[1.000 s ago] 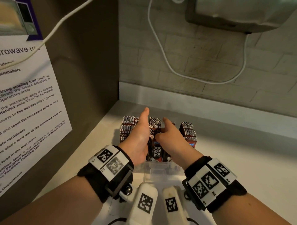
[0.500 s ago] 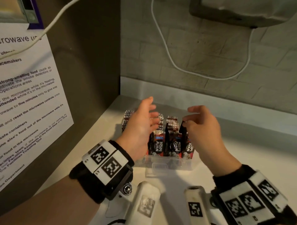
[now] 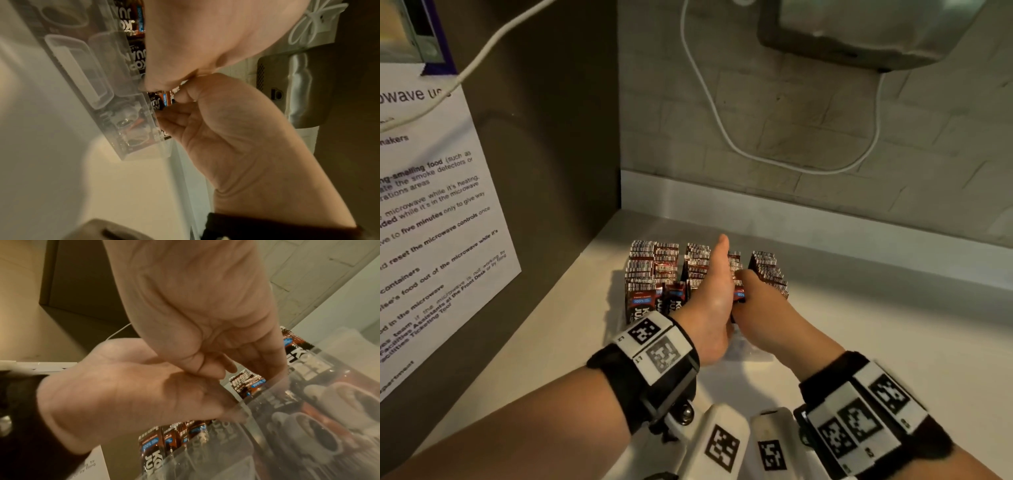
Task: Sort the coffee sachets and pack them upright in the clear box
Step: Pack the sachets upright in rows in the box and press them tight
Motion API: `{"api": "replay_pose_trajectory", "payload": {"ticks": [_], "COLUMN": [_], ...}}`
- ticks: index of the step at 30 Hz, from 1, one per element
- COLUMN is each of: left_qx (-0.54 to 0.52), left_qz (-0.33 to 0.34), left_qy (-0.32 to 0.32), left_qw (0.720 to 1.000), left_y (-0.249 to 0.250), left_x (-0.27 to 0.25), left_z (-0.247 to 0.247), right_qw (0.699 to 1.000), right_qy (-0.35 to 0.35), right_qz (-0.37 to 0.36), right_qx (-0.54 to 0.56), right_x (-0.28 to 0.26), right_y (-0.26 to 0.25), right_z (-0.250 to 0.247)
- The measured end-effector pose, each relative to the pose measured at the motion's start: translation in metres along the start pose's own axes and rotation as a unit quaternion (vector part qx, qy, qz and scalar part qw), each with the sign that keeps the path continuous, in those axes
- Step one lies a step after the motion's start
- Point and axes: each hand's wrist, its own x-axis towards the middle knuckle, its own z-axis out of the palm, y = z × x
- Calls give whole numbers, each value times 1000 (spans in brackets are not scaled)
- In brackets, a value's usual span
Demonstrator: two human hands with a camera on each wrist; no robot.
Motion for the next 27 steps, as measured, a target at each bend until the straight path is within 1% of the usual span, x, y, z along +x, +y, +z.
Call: {"api": "replay_pose_trajectory", "payload": {"ticks": [4,8,10,16,18,22,27], "left_qx": [-18,-31,-32,-36,-44,-52,-60], "left_qz": [11,-12,-16,-18,-23,-11,-10], "left_qy": [5,-9,-5,1,-3,-13,-1], "left_qw": [1000,999,999,999,999,999,998], "left_y": [2,2,3,4,5,5,5], "left_x": [9,17,18,16,16,17,16], "left_z": [-2,-3,-3,-2,-3,-5,-2], "right_qw": [1000,997,993,979,979,978,974], "right_qy": [6,26,34,97,95,78,46], "right_qz": [10,5,0,-60,-69,-66,-74], "right_qx": [-24,-79,-114,-167,-169,-183,-211], "right_x": [1,4,5,16,21,25,29], "right_y": [1,2,2,-2,-1,2,4], "right_z": [2,4,5,8,7,7,9]}}
